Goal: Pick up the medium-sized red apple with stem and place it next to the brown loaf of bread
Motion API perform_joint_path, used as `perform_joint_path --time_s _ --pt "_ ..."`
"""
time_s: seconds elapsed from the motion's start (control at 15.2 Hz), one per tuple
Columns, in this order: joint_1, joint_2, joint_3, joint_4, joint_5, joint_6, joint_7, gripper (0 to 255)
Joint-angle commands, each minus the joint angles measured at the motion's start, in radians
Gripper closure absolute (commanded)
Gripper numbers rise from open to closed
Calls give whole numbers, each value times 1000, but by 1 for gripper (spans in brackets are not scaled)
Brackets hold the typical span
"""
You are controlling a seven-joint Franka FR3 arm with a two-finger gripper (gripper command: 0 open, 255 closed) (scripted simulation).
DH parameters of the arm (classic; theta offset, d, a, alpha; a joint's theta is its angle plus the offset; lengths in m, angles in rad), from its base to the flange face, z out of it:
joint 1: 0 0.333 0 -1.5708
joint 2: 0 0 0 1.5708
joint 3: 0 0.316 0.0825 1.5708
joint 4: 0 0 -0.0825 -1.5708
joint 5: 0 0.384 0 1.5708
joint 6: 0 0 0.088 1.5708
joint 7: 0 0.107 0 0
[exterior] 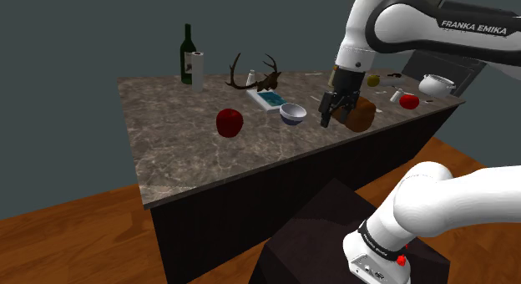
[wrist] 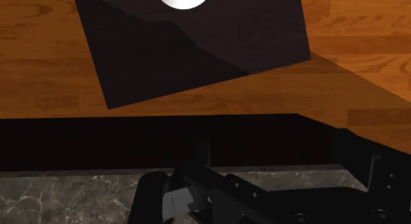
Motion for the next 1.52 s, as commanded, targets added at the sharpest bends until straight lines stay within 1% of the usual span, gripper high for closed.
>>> perform_joint_path --time_s 0.0,0.4,0.73,1.12,1.45 --pt "0 0 0 0 0 0 0 0" --pt "17 128 12 -31 -15 271 -51 0" --pt "30 262 22 -17 -28 485 -87 0" --pt "41 441 36 46 -48 715 -122 0" --pt "49 595 49 135 -75 876 -141 0"
